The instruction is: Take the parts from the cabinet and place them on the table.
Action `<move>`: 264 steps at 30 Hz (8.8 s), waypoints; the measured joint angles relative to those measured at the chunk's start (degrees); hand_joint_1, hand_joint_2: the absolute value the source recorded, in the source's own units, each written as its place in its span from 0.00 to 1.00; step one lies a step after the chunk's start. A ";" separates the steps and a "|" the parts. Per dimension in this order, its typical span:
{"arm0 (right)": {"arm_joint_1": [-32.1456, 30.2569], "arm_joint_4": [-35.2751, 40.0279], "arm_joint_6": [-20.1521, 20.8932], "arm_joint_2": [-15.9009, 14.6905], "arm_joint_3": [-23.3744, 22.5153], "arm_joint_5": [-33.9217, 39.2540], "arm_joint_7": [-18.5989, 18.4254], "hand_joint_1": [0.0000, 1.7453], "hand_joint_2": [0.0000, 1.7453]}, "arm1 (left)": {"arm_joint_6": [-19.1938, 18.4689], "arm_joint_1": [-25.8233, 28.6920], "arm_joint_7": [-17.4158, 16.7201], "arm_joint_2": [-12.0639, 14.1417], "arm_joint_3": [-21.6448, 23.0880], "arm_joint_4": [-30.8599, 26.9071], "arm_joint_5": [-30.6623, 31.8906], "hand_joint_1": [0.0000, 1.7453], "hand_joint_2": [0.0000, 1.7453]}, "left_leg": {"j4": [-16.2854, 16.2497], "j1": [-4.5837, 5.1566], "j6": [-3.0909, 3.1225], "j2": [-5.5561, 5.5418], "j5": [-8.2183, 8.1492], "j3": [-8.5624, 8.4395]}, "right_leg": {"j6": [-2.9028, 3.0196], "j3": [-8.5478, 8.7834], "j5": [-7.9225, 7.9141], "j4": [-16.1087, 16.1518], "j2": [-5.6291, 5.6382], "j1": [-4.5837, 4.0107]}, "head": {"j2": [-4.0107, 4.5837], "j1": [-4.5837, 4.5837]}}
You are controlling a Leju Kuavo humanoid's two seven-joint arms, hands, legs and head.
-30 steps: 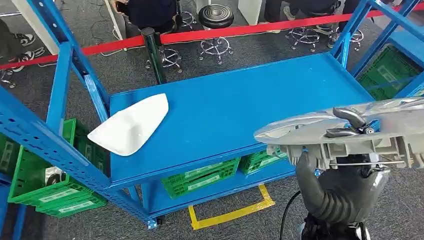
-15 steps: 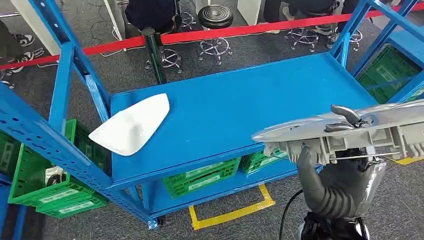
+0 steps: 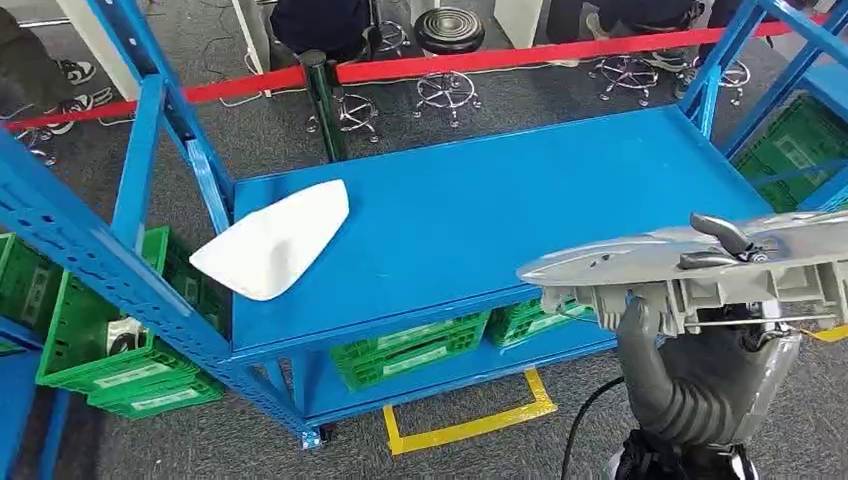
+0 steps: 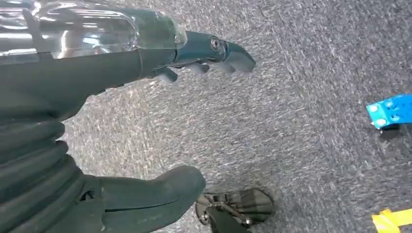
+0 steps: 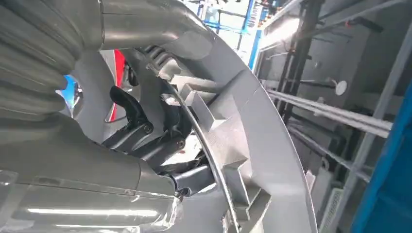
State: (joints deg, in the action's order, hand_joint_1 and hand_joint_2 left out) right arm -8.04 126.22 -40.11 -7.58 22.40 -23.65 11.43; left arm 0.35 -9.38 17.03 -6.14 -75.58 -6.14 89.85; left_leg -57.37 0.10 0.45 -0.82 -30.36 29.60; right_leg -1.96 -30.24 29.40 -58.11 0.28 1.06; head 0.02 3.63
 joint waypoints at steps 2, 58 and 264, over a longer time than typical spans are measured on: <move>0.04 0.00 -0.02 0.00 -0.04 0.19 0.22 1.00 1.00 | 0.00 0.03 0.00 0.02 0.00 0.00 0.00 0.00 1.00 | -0.11 0.04 -0.60 0.05 0.25 0.48 | 0.78 -0.34 0.04 0.48 -0.03 0.08 | 0.00 -0.13; 0.04 -0.31 0.02 3.34 -1.18 -3.98 1.20 1.00 1.00 | 1.64 -0.72 -3.50 -1.27 -1.36 0.59 0.07 0.00 1.00 | 0.66 -0.08 1.02 0.86 3.42 4.03 | -0.91 0.12 0.52 -5.66 -0.69 0.13 | 0.00 -2.84; 9.85 -5.79 0.09 3.56 11.39 1.40 2.01 1.00 1.00 | 4.96 -0.52 -1.79 -2.60 -10.10 0.52 0.00 0.00 1.00 | -1.54 -1.41 -0.03 3.54 1.65 3.60 | 0.40 0.89 3.91 -1.16 -3.85 -0.16 | 0.00 -0.63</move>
State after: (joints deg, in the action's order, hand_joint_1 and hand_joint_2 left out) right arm 1.81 120.43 -40.02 -4.02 33.79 -22.25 13.44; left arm 5.31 -9.90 15.23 -8.74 -85.68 -5.62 89.85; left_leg -58.92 -1.30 0.42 2.71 -28.71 33.20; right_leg -1.56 -29.35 33.30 -59.28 -3.57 0.90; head 0.02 3.00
